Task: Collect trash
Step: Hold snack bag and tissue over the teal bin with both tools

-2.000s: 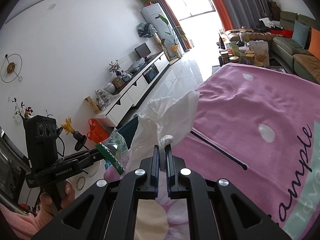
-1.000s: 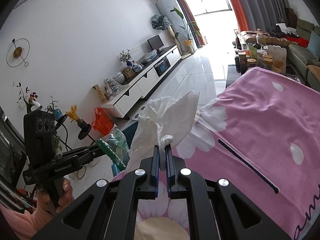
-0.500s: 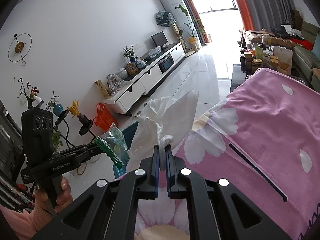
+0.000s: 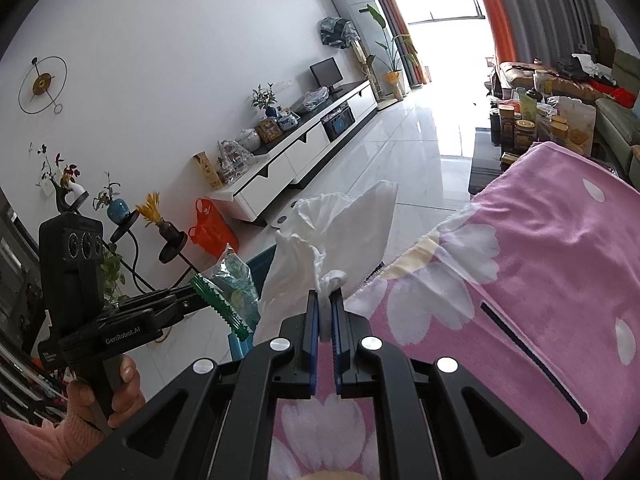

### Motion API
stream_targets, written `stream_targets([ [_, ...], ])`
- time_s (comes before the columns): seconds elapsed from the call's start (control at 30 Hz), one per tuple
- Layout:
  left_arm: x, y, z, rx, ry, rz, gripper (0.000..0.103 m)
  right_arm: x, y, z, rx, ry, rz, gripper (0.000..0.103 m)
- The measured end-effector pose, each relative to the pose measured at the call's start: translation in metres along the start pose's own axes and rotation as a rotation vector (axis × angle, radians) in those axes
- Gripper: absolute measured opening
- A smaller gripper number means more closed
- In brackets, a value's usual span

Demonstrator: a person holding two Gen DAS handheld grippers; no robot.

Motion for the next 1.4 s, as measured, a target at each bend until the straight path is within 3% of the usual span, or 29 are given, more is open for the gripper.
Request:
stream_targets([
  [1.4,0.0,0.014,0.008,0.064,-0.032,-0.001,0.015,-0.002,0.049,0.023,0.007,-0.043,0.083,0.005],
])
Point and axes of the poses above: each gripper's, at about its wrist camera, not at the fingertips, and y roughly the way its jaws point, z to its left, x to its top, the point moved 3 cm from there along y, roughly the way its jaws point, and after that the axes turned 11 degrees about -z, right-handed, at the moved point
